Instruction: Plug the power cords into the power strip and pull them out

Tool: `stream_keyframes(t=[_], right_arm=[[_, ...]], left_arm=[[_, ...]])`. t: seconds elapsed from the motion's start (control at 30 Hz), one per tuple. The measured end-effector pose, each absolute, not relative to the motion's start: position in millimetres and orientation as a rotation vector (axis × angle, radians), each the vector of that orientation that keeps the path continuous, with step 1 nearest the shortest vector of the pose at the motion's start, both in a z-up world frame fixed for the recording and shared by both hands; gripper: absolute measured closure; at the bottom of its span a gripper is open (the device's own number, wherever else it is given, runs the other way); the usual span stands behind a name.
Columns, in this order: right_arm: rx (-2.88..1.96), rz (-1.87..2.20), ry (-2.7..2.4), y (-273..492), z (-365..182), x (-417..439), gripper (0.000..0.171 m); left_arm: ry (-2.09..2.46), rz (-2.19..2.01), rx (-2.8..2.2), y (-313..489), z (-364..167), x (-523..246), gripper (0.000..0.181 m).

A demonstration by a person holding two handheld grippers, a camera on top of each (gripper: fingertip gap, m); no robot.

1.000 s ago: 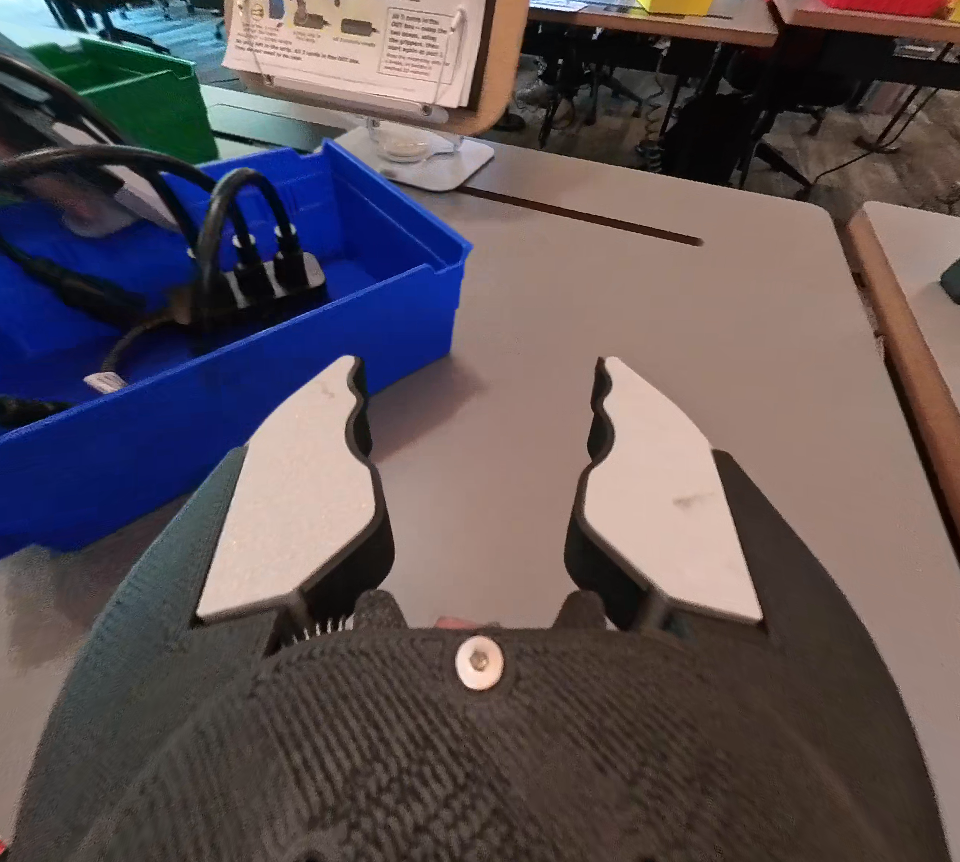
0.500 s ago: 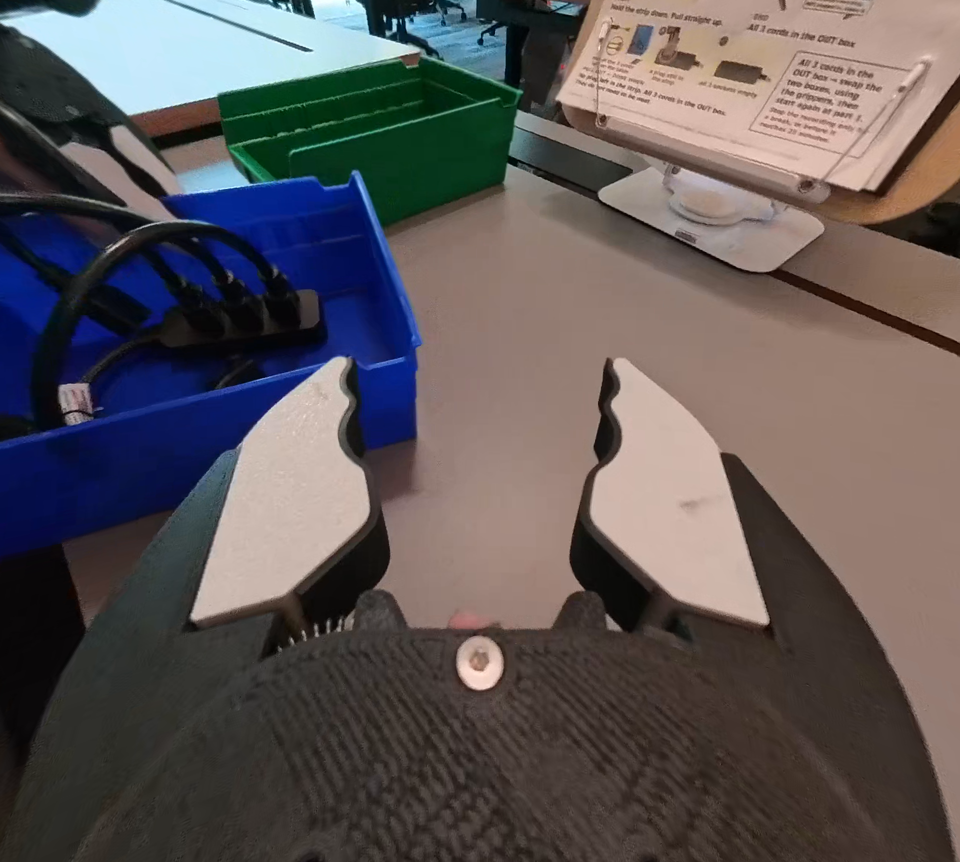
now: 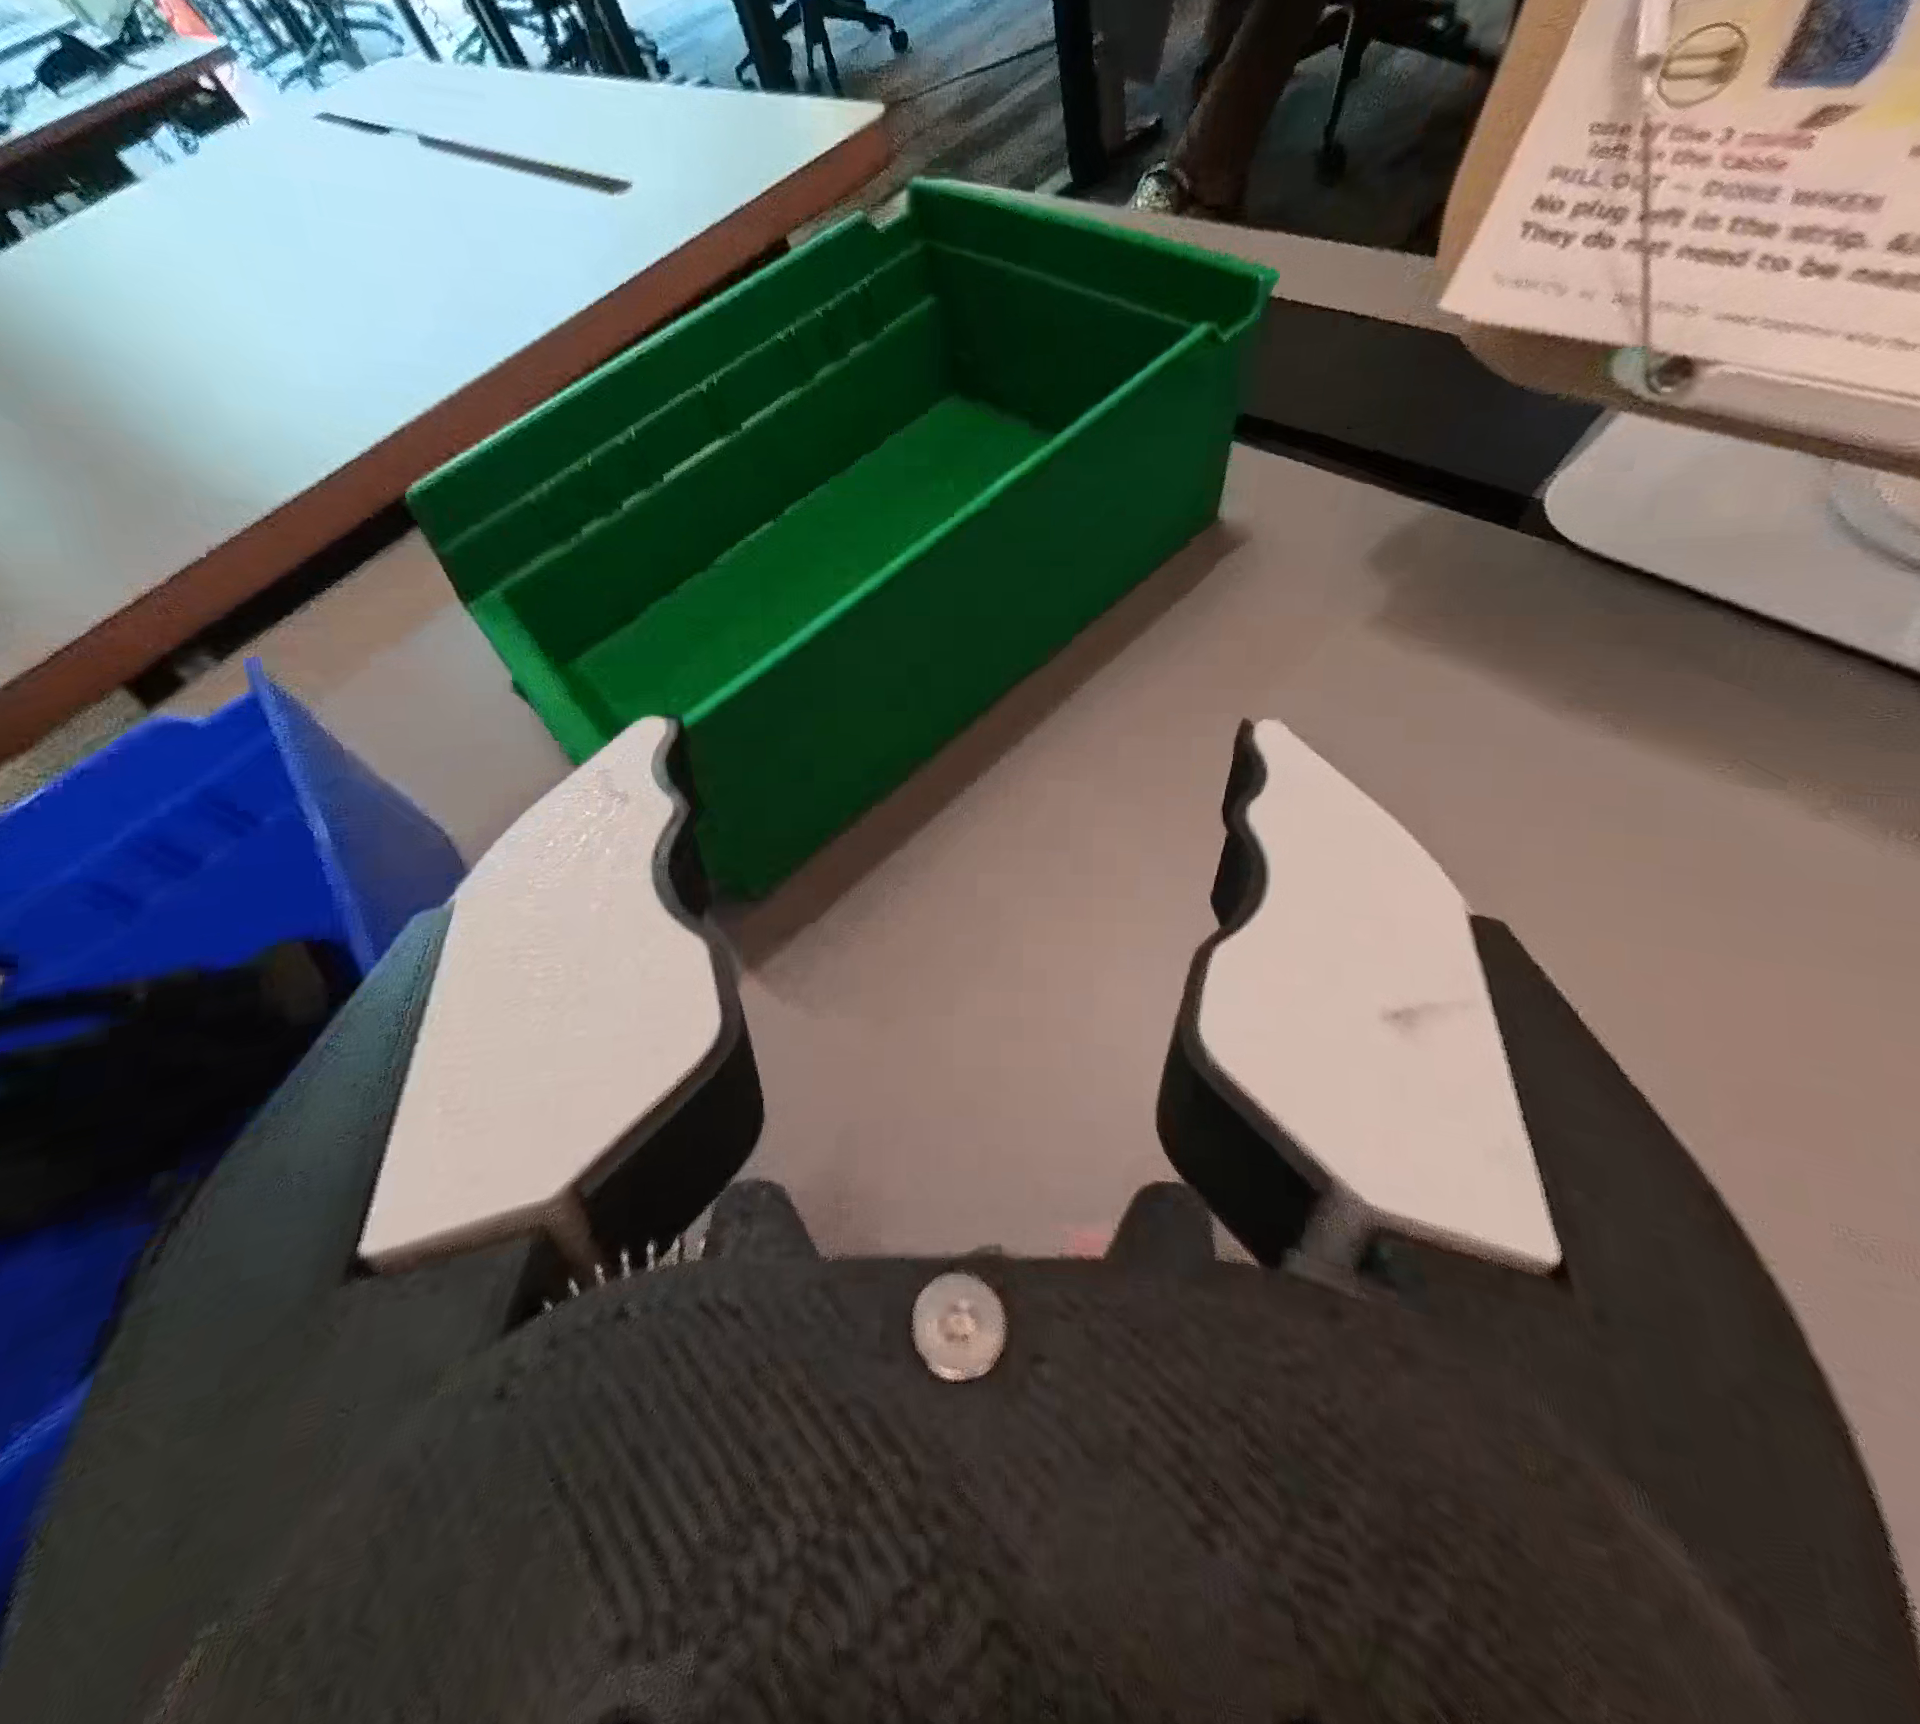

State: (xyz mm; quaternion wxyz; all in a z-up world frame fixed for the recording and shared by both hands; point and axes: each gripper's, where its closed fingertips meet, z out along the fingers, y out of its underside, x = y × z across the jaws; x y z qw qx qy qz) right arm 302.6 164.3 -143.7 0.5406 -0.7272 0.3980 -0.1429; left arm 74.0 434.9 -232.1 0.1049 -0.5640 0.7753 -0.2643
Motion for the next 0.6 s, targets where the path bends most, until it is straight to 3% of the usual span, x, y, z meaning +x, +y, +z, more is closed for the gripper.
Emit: stream_keyframes(t=[0.2, 0.33, 0.4, 0.5, 0.6], right_arm=[[-1.743, -0.378, 1.061, 242, -163, 345, 0.077], [-1.825, -0.477, 1.105, 262, -184, 364, 0.073], [-1.917, -0.478, 1.08, 273, -198, 365, 0.082], [-1.987, -0.533, 1.047, 276, -217, 368, 0.08], [-1.95, -0.434, 1.092, 269, -220, 365, 0.109]], left_arm=[[2.032, -0.698, -1.88, 505, -232, 71, 0.174], [1.882, -0.631, -1.968, 536, -232, 72, 0.175], [1.832, -0.632, -1.989, 543, -232, 72, 0.175], [1.814, -0.65, -1.981, 544, -232, 72, 0.174], [1.811, -0.652, -1.968, 544, -232, 72, 0.174]])
